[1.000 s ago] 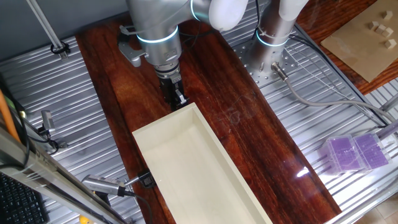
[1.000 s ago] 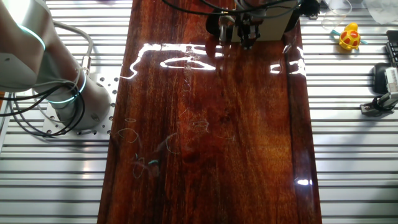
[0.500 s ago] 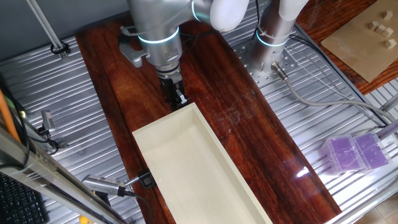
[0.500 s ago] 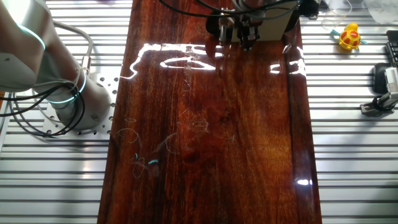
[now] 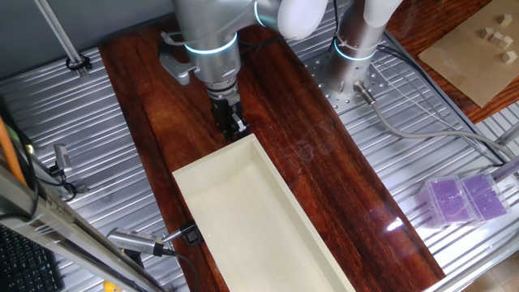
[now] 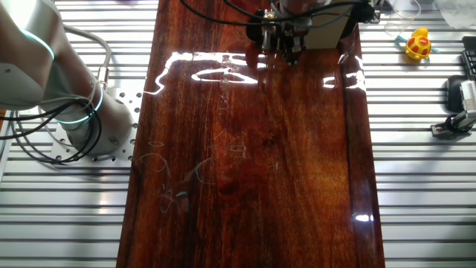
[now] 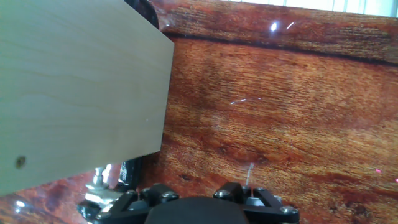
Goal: Turn off the water tap
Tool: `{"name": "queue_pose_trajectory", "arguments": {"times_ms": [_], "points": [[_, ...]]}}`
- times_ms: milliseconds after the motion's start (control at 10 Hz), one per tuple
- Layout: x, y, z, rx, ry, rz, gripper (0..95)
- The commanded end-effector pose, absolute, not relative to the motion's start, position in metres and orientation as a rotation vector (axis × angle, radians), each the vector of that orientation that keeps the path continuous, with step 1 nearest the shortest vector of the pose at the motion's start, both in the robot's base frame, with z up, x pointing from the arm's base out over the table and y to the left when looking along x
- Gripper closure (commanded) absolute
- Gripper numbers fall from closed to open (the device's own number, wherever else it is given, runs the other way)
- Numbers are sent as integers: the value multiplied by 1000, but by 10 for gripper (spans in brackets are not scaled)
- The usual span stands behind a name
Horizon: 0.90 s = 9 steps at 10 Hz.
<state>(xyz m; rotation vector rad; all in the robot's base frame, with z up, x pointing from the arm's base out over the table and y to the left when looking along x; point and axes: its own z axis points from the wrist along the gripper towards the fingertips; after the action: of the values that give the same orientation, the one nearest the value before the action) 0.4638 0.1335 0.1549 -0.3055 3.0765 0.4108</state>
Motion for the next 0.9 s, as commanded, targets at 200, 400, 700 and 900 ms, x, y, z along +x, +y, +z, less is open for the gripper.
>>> {"name": "queue_pose_trajectory", "arguments": {"times_ms": [200, 400, 700, 900], "points": [[457, 130, 156, -315, 3075, 413, 380], [454, 126, 156, -322, 3072, 414, 380], [452, 123, 156, -332, 3073, 414, 380], [451, 122, 156, -328, 3072, 415, 380]]}}
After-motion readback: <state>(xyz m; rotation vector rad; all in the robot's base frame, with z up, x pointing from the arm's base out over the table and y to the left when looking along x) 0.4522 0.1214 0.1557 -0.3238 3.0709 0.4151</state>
